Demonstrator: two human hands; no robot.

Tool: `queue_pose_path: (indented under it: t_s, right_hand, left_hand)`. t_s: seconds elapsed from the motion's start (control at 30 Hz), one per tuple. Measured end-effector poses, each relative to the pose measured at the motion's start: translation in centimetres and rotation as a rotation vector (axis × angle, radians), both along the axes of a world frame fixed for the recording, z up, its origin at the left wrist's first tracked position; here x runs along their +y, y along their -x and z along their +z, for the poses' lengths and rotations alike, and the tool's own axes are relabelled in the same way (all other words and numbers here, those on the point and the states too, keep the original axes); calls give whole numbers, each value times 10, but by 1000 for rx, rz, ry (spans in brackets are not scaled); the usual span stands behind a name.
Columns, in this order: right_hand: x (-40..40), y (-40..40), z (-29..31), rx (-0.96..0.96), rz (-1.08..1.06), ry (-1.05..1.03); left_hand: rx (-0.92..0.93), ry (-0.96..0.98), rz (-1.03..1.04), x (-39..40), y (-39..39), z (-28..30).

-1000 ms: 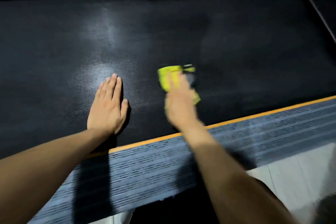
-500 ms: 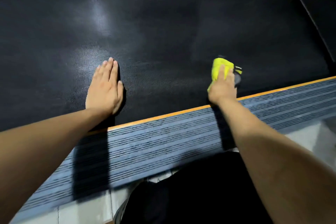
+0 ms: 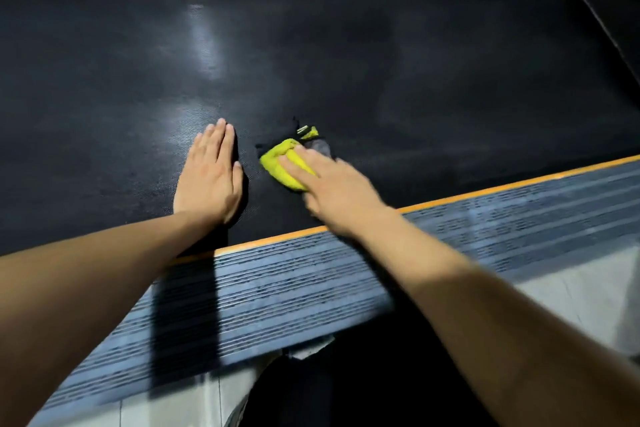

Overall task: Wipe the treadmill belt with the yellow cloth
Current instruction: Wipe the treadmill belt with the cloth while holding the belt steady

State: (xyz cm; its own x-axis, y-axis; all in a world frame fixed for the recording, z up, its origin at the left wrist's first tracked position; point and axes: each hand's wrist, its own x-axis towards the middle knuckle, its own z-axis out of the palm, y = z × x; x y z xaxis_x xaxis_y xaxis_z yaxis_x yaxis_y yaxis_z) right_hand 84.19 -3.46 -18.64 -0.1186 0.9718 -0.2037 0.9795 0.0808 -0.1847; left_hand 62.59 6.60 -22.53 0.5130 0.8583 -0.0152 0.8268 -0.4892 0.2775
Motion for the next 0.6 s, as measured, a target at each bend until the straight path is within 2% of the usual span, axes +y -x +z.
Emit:
queue_pose_path:
  t_s: [0.1,0.2,0.33,0.43,0.6]
  right_hand:
    - [-6,-74,-2,-26,-33,-100]
    - [-15,-107,-10,7,-97,-98]
    - [-11,-106,-28,113,-151,-185]
    - [-5,-101,-33,135,-167,-135]
    - [-5,-76,-12,198,-228,-15]
  left_hand:
    - [25,12,6,-1,-1,2]
    - [53,1,1,-2,1,3]
    - [113,-11,64,-4,-3,5]
    - [186,50,147,-23,9,8]
    - [284,133,-56,-6,61,32]
